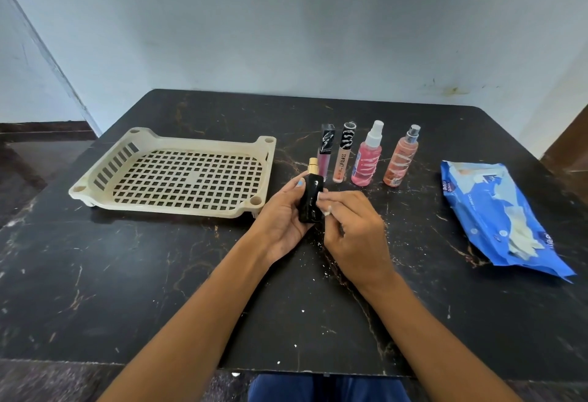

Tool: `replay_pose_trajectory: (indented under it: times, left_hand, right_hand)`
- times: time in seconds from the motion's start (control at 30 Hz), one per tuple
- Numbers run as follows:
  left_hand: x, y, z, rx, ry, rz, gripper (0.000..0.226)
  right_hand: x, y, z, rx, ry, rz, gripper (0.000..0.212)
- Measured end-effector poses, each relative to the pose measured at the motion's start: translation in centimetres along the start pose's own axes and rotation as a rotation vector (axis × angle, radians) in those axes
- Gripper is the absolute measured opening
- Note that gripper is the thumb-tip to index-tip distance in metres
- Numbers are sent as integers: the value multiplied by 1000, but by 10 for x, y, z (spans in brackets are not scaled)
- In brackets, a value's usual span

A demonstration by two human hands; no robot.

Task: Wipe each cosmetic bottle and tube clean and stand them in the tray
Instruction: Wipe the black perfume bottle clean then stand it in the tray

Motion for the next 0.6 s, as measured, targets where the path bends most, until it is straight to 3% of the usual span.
replay_pose_trajectory:
  times: [0.47, 0.6]
  left_hand:
    - [-2, 1, 0, 6, 10, -17, 29]
    - [-2, 2, -1, 22, 19, -4, 29]
  right_hand:
    - [-2, 3, 7, 30, -60, 35, 20]
    - [0, 1, 1, 0, 2, 12, 28]
Point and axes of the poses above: each hand's wrist, its own x-axis towards the middle knuckle, its own y-axis out of the palm, z = x × y, the point moved 8 cm from there along x, towards the middle knuckle, and after that the axes turned 4 degrees about x, right-handed, at the moved point
